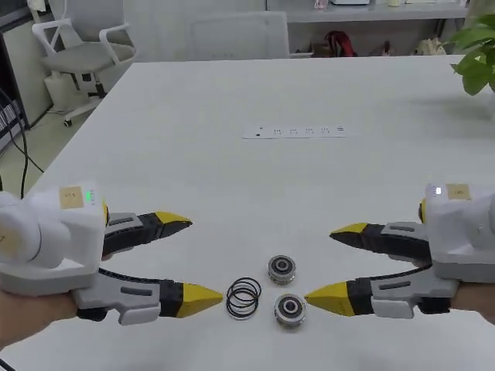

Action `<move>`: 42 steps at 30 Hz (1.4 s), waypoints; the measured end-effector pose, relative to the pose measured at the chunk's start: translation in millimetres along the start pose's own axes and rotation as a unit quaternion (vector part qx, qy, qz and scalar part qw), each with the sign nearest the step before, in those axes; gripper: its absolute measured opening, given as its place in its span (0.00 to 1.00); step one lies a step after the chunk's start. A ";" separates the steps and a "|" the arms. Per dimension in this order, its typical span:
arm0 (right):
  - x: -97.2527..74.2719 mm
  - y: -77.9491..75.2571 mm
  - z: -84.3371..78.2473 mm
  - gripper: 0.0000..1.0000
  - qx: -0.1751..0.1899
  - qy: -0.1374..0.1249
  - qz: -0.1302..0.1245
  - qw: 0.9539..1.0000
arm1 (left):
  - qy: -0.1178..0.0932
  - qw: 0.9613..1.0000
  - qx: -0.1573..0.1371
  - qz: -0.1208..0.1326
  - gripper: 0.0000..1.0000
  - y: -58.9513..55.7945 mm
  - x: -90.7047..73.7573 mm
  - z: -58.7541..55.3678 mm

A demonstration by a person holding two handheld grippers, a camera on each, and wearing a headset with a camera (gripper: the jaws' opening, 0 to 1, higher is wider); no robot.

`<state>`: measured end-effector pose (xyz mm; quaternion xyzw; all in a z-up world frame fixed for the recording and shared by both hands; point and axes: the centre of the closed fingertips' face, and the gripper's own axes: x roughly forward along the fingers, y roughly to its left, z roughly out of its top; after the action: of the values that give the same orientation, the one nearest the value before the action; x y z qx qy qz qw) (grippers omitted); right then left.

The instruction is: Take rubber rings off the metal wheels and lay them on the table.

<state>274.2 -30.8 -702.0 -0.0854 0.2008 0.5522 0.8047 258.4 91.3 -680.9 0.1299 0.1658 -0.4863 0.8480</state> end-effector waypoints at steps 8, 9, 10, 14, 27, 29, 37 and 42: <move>-25.4 -12.0 -16.4 0.68 -0.016 0.021 -0.041 0.999 | -0.011 1.000 -0.016 0.012 0.73 -4.6 -4.3 1.8; -27.4 -13.2 -17.2 0.68 -0.015 0.020 -0.045 0.999 | -0.011 1.000 -0.016 0.013 0.73 -4.9 -4.9 2.0; -29.0 -14.2 -17.9 0.68 -0.014 0.019 -0.048 0.999 | -0.011 1.000 -0.016 0.015 0.74 -5.3 -5.7 2.0; -35.8 -17.3 -21.4 0.69 -0.007 0.016 -0.062 0.998 | -0.013 0.999 -0.016 0.025 0.75 -5.7 -8.3 1.7; -48.6 -15.0 -32.2 0.71 0.012 0.012 -0.084 0.996 | -0.027 0.998 -0.039 0.047 0.79 -6.2 -14.1 -0.2; -49.8 -14.7 -33.2 0.71 0.015 0.012 -0.087 0.996 | -0.023 0.998 -0.038 0.049 0.79 -6.6 -14.7 -2.3; -52.7 -10.6 -38.1 0.72 0.013 0.019 -0.092 0.996 | -0.019 0.998 -0.040 0.053 0.79 -12.5 -15.5 -5.6; -53.2 -8.4 -37.7 0.72 0.012 0.018 -0.094 0.995 | -0.019 0.998 -0.041 0.054 0.79 -15.7 -15.5 -5.0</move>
<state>256.8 -92.9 -714.6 -0.1039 0.2131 0.4702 0.8502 236.7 97.6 -680.1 0.0949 0.1619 -0.4349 0.8807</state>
